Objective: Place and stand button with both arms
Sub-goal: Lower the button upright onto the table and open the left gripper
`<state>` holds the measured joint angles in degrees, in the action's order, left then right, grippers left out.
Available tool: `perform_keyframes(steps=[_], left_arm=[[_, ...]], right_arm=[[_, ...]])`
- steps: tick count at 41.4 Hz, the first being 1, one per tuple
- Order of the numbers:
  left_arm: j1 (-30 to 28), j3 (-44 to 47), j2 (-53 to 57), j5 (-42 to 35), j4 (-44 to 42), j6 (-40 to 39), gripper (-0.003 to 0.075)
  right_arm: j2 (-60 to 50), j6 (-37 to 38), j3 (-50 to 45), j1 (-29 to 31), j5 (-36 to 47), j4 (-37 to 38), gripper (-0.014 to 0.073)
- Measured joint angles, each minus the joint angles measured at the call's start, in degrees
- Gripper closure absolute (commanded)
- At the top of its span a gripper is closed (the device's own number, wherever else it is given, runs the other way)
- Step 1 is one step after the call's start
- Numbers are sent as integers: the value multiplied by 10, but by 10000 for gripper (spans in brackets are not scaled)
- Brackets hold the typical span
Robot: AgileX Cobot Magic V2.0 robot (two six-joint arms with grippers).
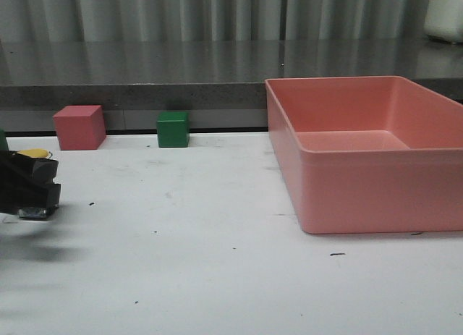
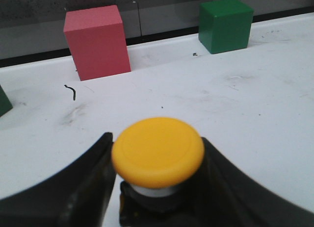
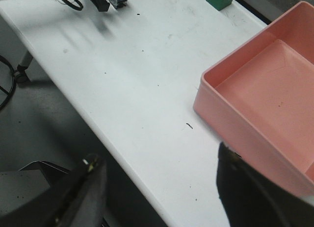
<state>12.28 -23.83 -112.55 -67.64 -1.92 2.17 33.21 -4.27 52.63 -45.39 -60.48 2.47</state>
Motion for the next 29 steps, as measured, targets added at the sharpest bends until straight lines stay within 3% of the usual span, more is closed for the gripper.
perform_keyframes(steps=[4, 16, 21, 29], left_arm=[[0, 6, 4, 2, 0, 0, 248], [0, 50, 129, 67, -5, 0, 246], [7, 49, 230, 212, -6, 0, 246], [29, -12, 393, 555, 11, 0, 246]], right_arm=[[0, 0, 0, 0, 0, 0, 96], [0, 0, 0, 0, 0, 0, 96], [0, 0, 0, 0, 0, 0, 96], [0, 0, 0, 0, 0, 0, 96]])
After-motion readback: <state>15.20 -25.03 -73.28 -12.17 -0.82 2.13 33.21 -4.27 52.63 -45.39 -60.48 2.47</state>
